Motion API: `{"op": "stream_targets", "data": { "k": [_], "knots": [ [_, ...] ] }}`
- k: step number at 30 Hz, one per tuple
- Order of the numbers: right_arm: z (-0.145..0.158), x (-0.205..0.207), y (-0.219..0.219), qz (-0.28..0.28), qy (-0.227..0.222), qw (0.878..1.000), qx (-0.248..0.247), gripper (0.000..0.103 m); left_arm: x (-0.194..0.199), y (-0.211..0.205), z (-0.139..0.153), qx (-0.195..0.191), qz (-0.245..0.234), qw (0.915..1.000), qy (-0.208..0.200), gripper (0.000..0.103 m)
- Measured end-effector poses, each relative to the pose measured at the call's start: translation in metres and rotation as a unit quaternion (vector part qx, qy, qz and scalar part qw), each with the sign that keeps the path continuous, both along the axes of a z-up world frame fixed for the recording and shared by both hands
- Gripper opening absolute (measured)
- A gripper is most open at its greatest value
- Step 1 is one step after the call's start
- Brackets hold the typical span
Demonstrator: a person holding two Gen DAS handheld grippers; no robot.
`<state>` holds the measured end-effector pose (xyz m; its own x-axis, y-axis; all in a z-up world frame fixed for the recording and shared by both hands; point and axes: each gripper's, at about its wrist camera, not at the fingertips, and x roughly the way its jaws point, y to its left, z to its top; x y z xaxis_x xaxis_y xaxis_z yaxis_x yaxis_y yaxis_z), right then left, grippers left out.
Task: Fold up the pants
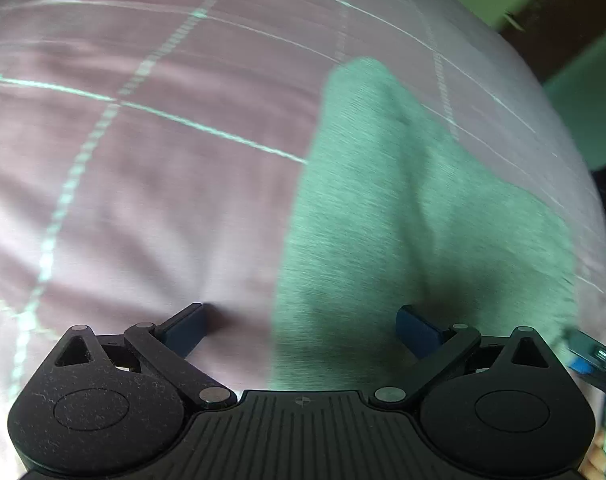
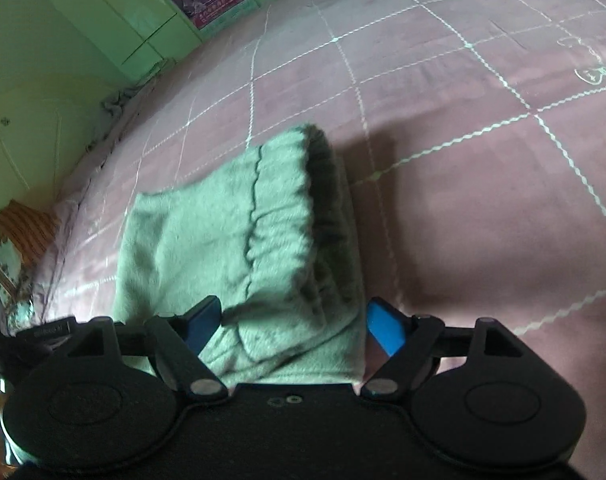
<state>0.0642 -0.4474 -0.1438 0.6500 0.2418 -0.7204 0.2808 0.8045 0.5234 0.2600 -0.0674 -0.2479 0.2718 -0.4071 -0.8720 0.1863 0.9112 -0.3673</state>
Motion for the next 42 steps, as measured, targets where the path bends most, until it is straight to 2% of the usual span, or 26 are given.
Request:
{"op": "stream_targets", "data": {
  "k": [2,3,4,7,8,10,13,16,17,21,23,24,26,28,30,31,33,34,36,37,38,40,42],
  "knots": [
    [-0.007,0.006,-0.008,0.005,0.009,1.0,0.026,0.08,0.0,-0.008,-0.003,-0.025,-0.031,0.9992,0.007,0.099],
    [-0.011,0.008,-0.011,0.005,0.012,0.999,0.04,0.08,-0.001,-0.013,-0.004,-0.037,-0.045,0.9983,0.009,0.091],
    [-0.012,0.009,-0.013,0.002,0.012,0.999,0.051,0.08,-0.001,-0.017,-0.005,-0.046,-0.053,0.9974,0.013,0.088],
    [-0.019,0.013,-0.02,0.0,0.018,0.997,0.076,0.08,0.004,-0.018,-0.009,-0.079,-0.048,0.9955,0.024,0.087],
    [-0.022,0.014,-0.023,0.001,0.021,0.996,0.086,0.08,0.006,-0.016,-0.01,-0.093,-0.043,0.9942,0.031,0.084],
    [-0.029,0.017,-0.028,0.002,0.025,0.994,0.108,0.08,0.011,-0.011,-0.014,-0.111,-0.036,0.9922,0.044,0.06],
    [-0.039,0.018,-0.037,-0.003,0.03,0.989,0.142,0.08,0.018,0.002,-0.024,-0.146,-0.012,0.9867,0.071,0.051],
    [-0.045,0.021,-0.037,0.004,0.022,0.988,0.151,0.076,0.018,0.005,-0.032,-0.167,0.005,0.9828,0.079,0.051],
    [-0.046,0.023,-0.034,0.011,0.018,0.989,0.148,0.067,0.018,0.003,-0.034,-0.169,0.005,0.9825,0.078,0.051],
    [-0.048,0.033,-0.024,0.017,0.006,0.991,0.136,0.066,0.019,-0.004,-0.041,-0.182,0.013,0.9801,0.079,0.052],
    [-0.049,0.037,-0.023,0.016,-0.004,0.991,0.132,0.066,0.017,-0.005,-0.043,-0.193,0.014,0.9777,0.082,0.06],
    [-0.05,0.039,-0.024,0.016,-0.01,0.991,0.13,0.066,0.016,-0.006,-0.043,-0.202,0.009,0.9758,0.084,0.068],
    [-0.05,0.038,-0.023,0.01,-0.015,0.991,0.131,0.066,0.012,-0.009,-0.042,-0.203,0.002,0.9753,0.088,0.07],
    [-0.048,0.033,-0.022,0.014,-0.01,0.988,0.15,0.052,0.012,-0.008,-0.046,-0.222,-0.01,0.9715,0.083,0.074],
    [-0.049,0.026,-0.027,0.022,-0.009,0.982,0.187,0.049,0.01,-0.002,-0.049,-0.239,-0.005,0.9674,0.083,0.074],
    [-0.049,0.022,-0.03,0.031,-0.011,0.98,0.197,0.048,0.009,-0.002,-0.05,-0.241,-0.001,0.9673,0.08,0.074],
    [-0.051,0.02,-0.029,0.037,-0.009,0.982,0.186,0.049,0.008,-0.008,-0.046,-0.223,-0.004,0.9719,0.075,0.074],
    [-0.054,0.021,-0.029,0.036,-0.006,0.982,0.184,0.053,0.008,-0.011,-0.043,-0.211,-0.01,0.9748,0.072,0.074],
    [-0.061,0.025,-0.031,0.025,-0.007,0.978,0.208,0.056,0.004,-0.022,-0.036,-0.184,-0.021,0.981,0.058,0.071],
    [-0.061,0.027,-0.029,0.023,-0.008,0.979,0.204,0.056,0.001,-0.027,-0.032,-0.164,-0.025,0.9851,0.047,0.061],
    [-0.06,0.029,-0.025,0.024,-0.008,0.981,0.192,0.055,-0.003,-0.03,-0.028,-0.143,-0.028,0.9888,0.034,0.055],
    [-0.053,0.028,-0.017,0.023,-0.008,0.986,0.165,0.05,-0.008,-0.024,-0.026,-0.147,-0.013,0.9885,0.031,0.04],
    [-0.046,0.024,-0.012,0.018,-0.007,0.989,0.147,0.047,-0.016,-0.018,-0.019,-0.153,-0.009,0.988,0.02,0.032]
  ]
}}
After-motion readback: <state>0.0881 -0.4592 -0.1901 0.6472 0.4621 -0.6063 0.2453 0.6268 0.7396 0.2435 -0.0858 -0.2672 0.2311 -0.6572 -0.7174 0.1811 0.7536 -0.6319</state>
